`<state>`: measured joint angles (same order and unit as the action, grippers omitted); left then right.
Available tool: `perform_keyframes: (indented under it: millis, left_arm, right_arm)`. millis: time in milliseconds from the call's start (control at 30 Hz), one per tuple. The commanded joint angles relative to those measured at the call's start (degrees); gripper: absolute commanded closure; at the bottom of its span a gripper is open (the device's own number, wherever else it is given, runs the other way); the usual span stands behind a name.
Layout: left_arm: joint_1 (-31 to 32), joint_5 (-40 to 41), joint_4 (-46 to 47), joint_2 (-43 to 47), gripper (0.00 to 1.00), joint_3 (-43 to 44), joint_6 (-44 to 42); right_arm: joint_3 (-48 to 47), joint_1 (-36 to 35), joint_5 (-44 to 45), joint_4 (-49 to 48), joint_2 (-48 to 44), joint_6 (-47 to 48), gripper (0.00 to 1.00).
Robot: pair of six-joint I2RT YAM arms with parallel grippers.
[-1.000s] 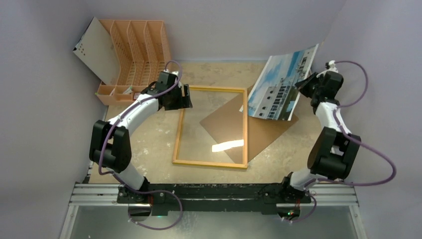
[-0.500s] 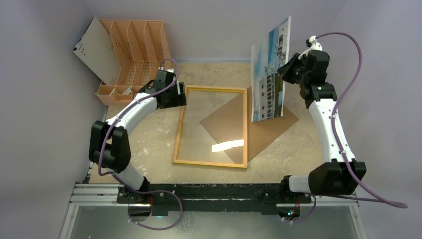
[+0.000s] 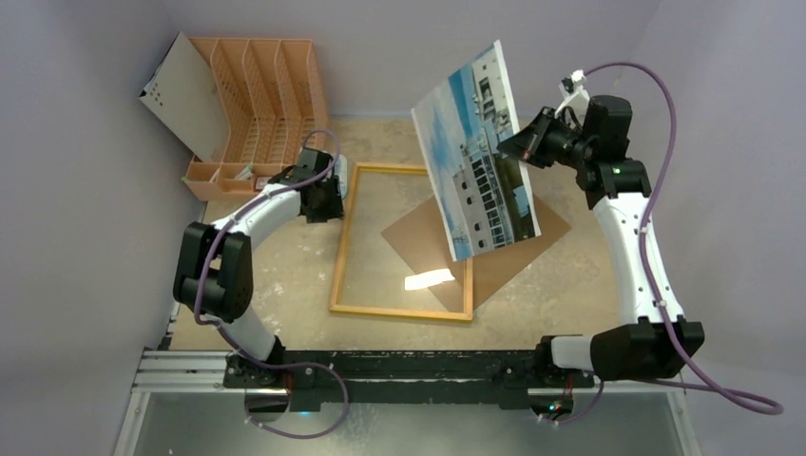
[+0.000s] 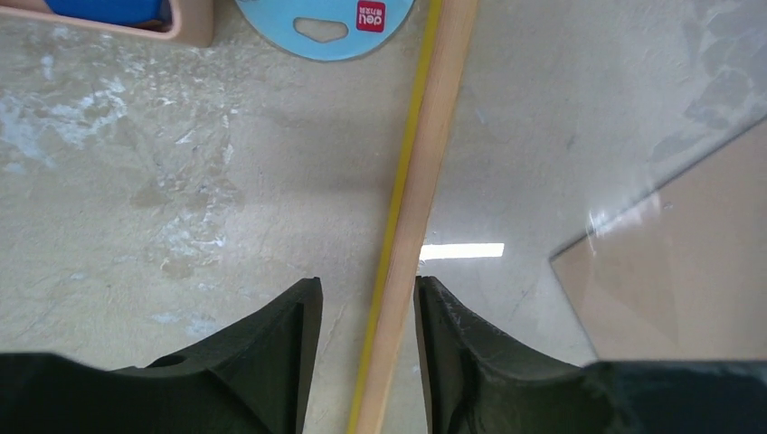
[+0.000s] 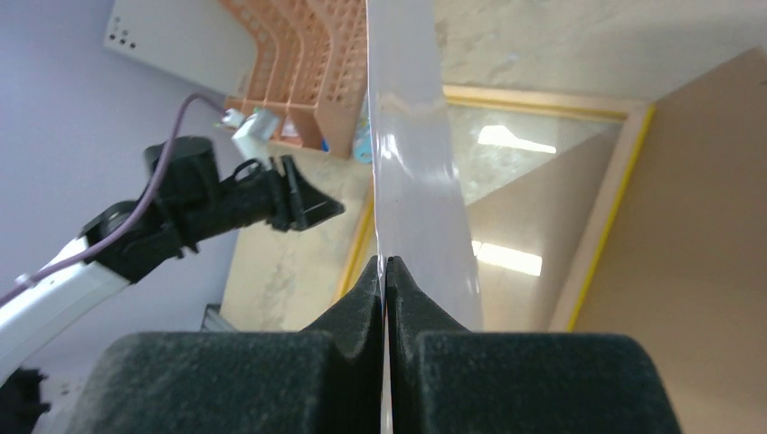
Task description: Put the photo into the frame
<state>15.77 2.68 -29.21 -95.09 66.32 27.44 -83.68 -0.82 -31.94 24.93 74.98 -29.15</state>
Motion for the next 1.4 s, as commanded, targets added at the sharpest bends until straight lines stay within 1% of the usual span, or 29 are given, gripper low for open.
perform_keyframes:
  millis: [0,100,333,467,567,733,833,967,1100,1200,1367]
  left_arm:
    - [-0.13,-3.41,3.81,-2.41,0.60,-2.08,0.77]
    - [-0.13,-4.28,4.70,-3.37,0.69,-3.46,1.03]
    - [-0.13,-6.52,4.63,-5.05,0.82,-5.23,0.32]
    - [-0.13,-12.04,5.96,-4.44,0.89,-6.64,0.41]
    - [-0.13,-16.76,7.41,-3.77,0.92,-7.96,0.95]
    - [-0.04,-22.15,9.73,-3.50,0.96,-10.12,2.72]
    - [0.18,-25.01,11.49,-2.99,0.97,-11.30,4.09]
    - [1.02,-29.12,14.75,-2.55,0.97,-12.57,6.56]
    - [1.61,-29.43,16.13,-2.20,0.97,-12.93,7.61]
    - [1.59,-29.09,16.28,-2.16,0.96,-12.80,7.57]
    - [1.60,-28.96,16.67,-2.55,0.95,-12.53,7.69]
  right_arm:
    - [-1.29,-1.51,-5.16,3.90,-0.02,-2.86,1.00]
    - [-0.86,-2.13,-4.33,5.63,0.23,-2.93,1.00]
    - [1.67,-2.70,-1.25,9.16,0.43,-2.16,1.00]
    - [1.60,-2.71,1.44,11.37,0.43,-1.61,1.00]
    - [1.59,-2.72,2.65,12.32,0.55,-1.37,1.00]
    - [1.39,-2.93,5.50,14.31,0.85,-0.89,1.00]
    - [0.39,-3.66,9.90,16.46,1.11,-0.22,1.00]
    - [-2.87,-4.25,17.02,20.57,2.34,1.94,1.00]
    - [-9.09,-5.42,22.92,24.66,4.32,3.24,1.00]
    - [-12.43,-8.17,25.34,26.96,5.97,3.60,1.00]
    - [-16.81,-16.01,30.79,30.62,9.43,1.68,1.00]
